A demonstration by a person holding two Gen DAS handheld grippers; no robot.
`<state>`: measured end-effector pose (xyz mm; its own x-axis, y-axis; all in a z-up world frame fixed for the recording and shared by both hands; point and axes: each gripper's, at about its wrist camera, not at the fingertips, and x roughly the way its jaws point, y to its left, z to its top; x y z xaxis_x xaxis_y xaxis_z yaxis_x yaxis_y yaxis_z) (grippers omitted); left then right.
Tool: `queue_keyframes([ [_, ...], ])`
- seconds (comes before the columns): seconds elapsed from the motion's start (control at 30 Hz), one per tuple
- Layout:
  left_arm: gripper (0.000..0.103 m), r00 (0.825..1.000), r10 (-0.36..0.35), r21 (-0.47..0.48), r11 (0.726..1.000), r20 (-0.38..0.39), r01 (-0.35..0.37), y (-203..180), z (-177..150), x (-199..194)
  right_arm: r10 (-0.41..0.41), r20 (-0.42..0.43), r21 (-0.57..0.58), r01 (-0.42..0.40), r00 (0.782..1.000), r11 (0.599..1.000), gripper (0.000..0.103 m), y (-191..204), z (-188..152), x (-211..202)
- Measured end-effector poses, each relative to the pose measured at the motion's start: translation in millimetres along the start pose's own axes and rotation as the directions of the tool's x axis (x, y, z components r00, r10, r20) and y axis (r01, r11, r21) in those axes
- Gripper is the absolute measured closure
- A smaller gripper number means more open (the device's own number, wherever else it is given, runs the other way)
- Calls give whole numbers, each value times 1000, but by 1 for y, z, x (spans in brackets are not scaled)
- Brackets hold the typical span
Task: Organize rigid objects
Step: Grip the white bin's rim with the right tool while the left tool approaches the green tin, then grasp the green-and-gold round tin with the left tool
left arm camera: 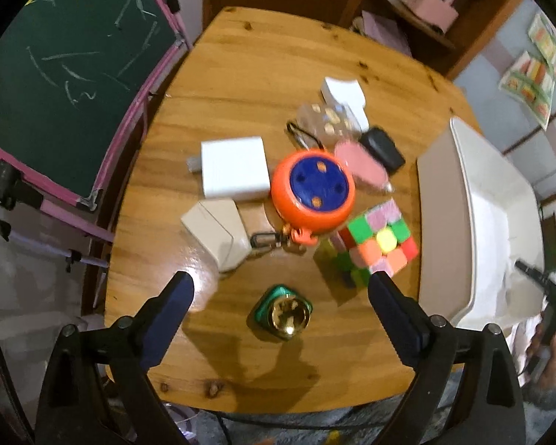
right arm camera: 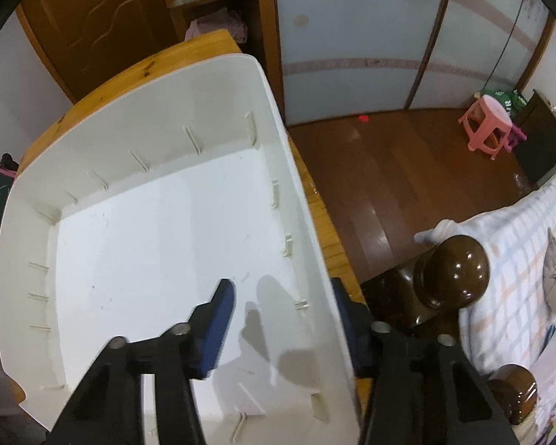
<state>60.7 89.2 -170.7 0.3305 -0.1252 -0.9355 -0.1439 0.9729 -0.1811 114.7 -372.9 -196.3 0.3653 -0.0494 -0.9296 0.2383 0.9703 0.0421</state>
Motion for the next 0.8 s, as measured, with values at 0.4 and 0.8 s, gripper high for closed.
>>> queue_keyframes([
  [0.4, 11, 990, 138, 212, 968, 6, -136, -21, -26, 24, 37, 13, -57, -36, 999, 998, 68, 2, 0, 0],
  [0.8, 33, 994, 104, 281, 955, -12, -97, -17, -36, 35, 104, 15, -145, -101, 994, 984, 79, 26, 7, 4],
])
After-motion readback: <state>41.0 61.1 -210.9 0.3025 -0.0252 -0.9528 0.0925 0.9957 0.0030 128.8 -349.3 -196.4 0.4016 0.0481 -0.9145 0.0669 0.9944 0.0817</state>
